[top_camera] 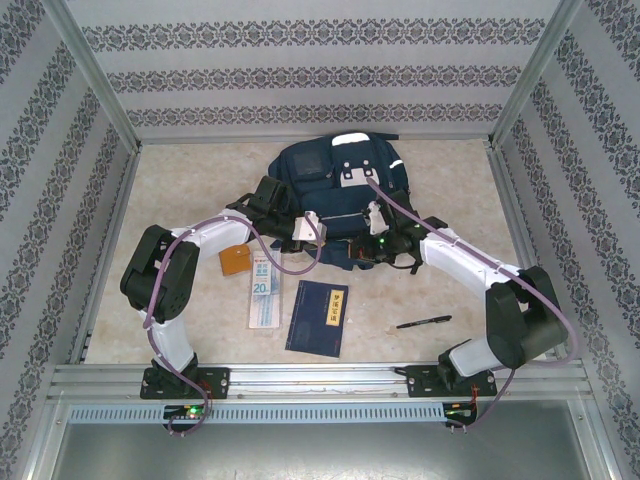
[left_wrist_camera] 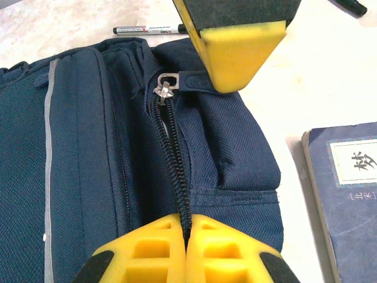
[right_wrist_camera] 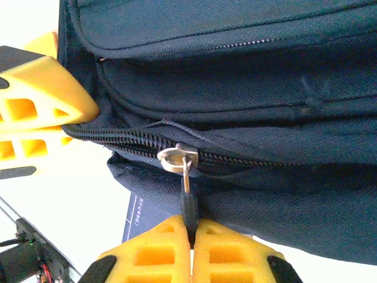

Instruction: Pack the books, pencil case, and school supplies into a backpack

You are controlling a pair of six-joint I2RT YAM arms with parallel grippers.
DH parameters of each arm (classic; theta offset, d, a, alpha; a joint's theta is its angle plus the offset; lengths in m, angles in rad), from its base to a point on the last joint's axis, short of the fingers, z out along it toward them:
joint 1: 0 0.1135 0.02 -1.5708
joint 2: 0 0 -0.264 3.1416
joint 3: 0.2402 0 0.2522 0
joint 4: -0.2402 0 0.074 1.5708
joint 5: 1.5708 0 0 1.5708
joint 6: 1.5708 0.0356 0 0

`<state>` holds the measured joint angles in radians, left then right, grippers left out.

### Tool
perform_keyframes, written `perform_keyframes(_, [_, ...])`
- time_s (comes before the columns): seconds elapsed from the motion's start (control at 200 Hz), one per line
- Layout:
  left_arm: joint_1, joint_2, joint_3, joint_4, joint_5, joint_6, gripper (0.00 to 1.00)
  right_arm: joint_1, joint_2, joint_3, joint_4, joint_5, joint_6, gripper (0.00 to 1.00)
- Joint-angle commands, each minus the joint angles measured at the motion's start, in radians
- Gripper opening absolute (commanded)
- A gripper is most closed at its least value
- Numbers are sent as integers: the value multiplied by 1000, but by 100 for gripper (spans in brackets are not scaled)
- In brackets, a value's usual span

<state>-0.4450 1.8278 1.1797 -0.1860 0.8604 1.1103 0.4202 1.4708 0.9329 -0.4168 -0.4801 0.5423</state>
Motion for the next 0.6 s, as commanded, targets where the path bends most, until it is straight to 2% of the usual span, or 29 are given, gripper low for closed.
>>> perform_keyframes(0.0, [-4,-41,15,16,32,21,0,-41,-15,19,-71,25,-30,0])
perform_keyframes(0.135, [5,-44,37,-46,63,78,0,-135,-47,20,-199,95,-121,0])
perform_keyframes(0.27, [15,-60,26,-58,79,126,0,-222,-10,33,-277,163,-206,0])
perform_keyframes(0.43, [35,-86,16,-60,112,151,0,-293,63,66,-280,259,-260,0])
perform_keyframes(0.595, [58,-74,33,-139,89,228,0,-321,121,121,-245,232,-336,0])
